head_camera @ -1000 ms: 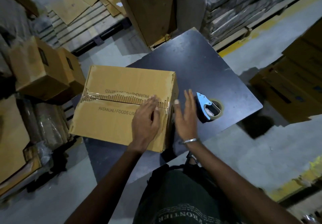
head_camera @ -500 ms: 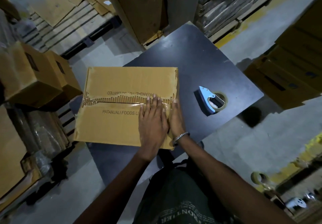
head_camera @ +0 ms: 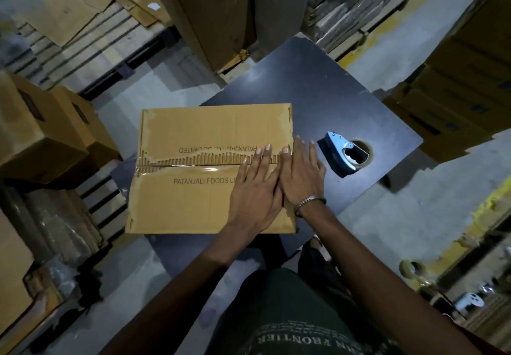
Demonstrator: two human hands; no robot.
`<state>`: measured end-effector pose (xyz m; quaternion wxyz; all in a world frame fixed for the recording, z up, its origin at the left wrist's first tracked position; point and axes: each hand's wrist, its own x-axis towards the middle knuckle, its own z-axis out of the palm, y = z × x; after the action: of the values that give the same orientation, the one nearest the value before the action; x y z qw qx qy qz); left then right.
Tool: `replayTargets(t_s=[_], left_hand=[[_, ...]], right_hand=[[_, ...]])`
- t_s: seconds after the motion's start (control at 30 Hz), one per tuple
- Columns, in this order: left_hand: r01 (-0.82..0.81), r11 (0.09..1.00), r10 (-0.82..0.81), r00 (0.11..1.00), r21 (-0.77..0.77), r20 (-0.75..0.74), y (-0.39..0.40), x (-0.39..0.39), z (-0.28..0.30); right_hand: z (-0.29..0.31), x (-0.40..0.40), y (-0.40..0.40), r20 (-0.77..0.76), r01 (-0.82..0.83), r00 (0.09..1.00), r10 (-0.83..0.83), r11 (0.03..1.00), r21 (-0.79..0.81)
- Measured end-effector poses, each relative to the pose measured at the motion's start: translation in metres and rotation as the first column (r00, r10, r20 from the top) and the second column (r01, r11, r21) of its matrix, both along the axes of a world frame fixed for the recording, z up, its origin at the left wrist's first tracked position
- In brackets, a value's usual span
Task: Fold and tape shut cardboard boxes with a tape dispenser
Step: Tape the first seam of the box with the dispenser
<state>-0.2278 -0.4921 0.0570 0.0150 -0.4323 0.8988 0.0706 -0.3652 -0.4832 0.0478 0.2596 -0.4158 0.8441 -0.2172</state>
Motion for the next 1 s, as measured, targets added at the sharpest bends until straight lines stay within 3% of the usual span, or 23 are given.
replayTargets(t_s=[0.17,0.27,0.37,0.43,0.47,0.53,0.57,0.67,0.83,1.0], left_hand=[[-0.166,0.982,0.17,0.985,0.09,-0.037,-0.004,0.03,0.002],[-0.279,0.956,0.279,0.96,0.089,0.019,-0.023,0.092,0.0],[-0.482,0.875,0.481,0.876,0.045,0.042,-0.044,0.143,0.007],[-0.413,0.91,0.414,0.91,0.024,-0.03,-0.051,0.134,0.008],[-0.28,0.96,0.282,0.957,0.026,-0.075,-0.051,0.122,0.007],[-0.029,1.0,0.03,0.996,0.008,-0.082,-0.045,0.099,0.001],[0.002,1.0,-0.001,0.998,0.008,-0.069,-0.043,0.098,-0.002],[-0.231,0.971,0.232,0.973,0.065,-0.015,-0.05,0.138,-0.004],[-0.633,0.773,0.632,0.774,0.044,0.04,-0.078,0.226,0.007],[-0.822,0.419,0.893,0.45,0.387,-0.012,-0.092,0.224,0.034]], right_hand=[[0.009,0.01,-0.003,0.146,0.066,0.986,-0.085,0.989,0.129],[0.02,0.013,-0.004,-0.037,0.057,0.998,-0.051,0.987,0.153],[0.021,0.02,-0.005,-0.135,0.09,0.988,-0.074,0.989,0.117],[0.021,0.033,-0.013,-0.23,0.108,0.968,-0.1,0.994,0.024],[0.02,0.046,-0.019,-0.264,0.083,0.961,-0.078,0.996,0.008],[0.015,0.07,-0.026,-0.316,0.001,0.948,0.018,0.998,0.059],[0.012,0.078,-0.026,-0.342,-0.024,0.938,0.055,0.995,0.095],[0.004,0.074,-0.023,-0.385,-0.057,0.917,0.102,0.99,0.126],[0.006,0.067,-0.021,-0.378,-0.1,0.916,0.132,0.99,0.103],[0.007,0.051,-0.028,-0.329,-0.169,0.926,0.186,0.982,0.079]])
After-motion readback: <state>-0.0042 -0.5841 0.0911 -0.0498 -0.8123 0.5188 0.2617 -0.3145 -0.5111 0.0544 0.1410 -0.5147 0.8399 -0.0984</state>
